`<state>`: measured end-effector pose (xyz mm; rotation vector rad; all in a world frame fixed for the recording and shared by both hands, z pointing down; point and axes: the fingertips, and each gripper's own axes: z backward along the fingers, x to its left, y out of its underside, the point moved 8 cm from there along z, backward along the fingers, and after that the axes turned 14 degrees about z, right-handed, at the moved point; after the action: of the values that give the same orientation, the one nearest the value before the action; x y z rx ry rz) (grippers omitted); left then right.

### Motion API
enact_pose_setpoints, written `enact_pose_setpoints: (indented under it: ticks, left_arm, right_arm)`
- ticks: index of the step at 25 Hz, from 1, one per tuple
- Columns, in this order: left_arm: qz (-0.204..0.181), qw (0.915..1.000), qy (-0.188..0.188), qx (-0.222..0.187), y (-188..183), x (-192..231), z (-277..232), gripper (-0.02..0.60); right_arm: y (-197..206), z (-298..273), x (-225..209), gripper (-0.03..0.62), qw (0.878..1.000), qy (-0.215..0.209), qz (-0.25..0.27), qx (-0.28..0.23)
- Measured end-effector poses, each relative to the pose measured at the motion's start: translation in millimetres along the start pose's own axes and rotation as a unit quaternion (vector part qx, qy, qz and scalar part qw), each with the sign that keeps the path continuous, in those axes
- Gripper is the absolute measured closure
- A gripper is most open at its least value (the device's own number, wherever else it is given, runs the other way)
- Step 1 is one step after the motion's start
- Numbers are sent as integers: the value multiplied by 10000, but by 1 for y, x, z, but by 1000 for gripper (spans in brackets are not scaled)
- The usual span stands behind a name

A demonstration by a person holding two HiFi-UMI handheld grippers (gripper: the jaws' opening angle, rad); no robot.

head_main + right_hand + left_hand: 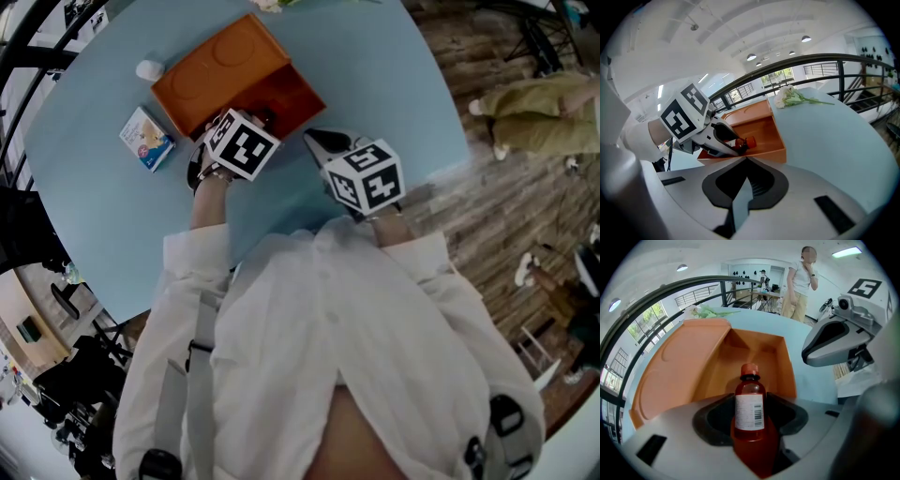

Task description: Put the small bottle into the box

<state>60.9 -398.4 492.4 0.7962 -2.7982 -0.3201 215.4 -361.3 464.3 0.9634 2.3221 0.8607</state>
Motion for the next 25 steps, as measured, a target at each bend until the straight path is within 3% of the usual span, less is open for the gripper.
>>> enact_pose_setpoints:
  ticks: [11, 15, 18, 25]
  left_arm:
    - [-109, 9991, 46, -414, 1, -4, 25, 371]
    - [127, 9981, 2, -602, 7, -3, 32, 371]
    - [242, 9949, -239, -953, 6, -1, 49, 371]
    - [1157, 9761, 34, -1838, 17, -5, 78, 373]
  right_arm:
    - [-10, 9, 6, 591, 9997, -23, 228, -59]
    - [-14, 13, 10, 591, 9994, -33, 323, -116]
    - [-17, 18, 12, 591, 9988, -50, 466, -157]
    - [-36, 27, 14, 591, 9950, -142, 938, -300]
